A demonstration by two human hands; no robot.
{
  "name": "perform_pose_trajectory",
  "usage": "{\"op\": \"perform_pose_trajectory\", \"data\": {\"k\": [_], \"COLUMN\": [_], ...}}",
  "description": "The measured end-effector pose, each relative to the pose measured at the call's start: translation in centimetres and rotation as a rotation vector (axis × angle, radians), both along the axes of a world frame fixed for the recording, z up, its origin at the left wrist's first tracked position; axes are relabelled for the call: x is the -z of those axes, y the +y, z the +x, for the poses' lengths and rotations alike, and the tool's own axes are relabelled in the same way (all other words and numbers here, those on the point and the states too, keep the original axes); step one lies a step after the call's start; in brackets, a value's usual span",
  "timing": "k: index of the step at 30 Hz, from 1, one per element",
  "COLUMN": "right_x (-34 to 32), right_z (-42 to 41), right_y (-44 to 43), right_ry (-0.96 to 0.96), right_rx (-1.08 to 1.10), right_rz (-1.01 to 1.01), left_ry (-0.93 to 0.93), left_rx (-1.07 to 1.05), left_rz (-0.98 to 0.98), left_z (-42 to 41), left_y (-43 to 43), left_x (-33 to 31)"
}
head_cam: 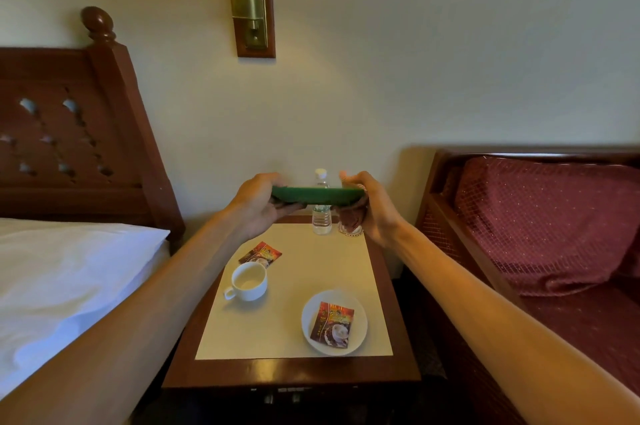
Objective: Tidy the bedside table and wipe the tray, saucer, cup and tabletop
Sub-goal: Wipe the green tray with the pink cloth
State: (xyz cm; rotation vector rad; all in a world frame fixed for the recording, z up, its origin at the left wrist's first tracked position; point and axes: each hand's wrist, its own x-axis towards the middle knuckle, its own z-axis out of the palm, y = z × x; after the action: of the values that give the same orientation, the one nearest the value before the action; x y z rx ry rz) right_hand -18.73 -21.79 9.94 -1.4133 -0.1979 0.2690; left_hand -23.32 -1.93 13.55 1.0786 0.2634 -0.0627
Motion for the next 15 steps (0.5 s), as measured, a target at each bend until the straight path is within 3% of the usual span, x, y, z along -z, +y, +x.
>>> {"op": "perform_pose_trajectory", "data": {"k": [7,11,15], "right_x": [4.0,6.5,9.8], "right_z": [0.9,1.9,3.8], "right_y": [-2.5,-4.2,-5.3], "right_ry": [-0.105,-0.135,-0.085], "right_rx": [0.06,0.078,0.214], "right_rz": [-0.305,-0.378,-0.418], "left_ry": [-0.032,0.051,0.158], "left_rx": [0.079,0.239,0.2], "left_rz": [0.142,0.454,0.649], "left_z": [1.5,3.0,5.1], "left_y": [-1.4,-1.2,-1.4], "left_x": [3.4,6.8,10.0]}}
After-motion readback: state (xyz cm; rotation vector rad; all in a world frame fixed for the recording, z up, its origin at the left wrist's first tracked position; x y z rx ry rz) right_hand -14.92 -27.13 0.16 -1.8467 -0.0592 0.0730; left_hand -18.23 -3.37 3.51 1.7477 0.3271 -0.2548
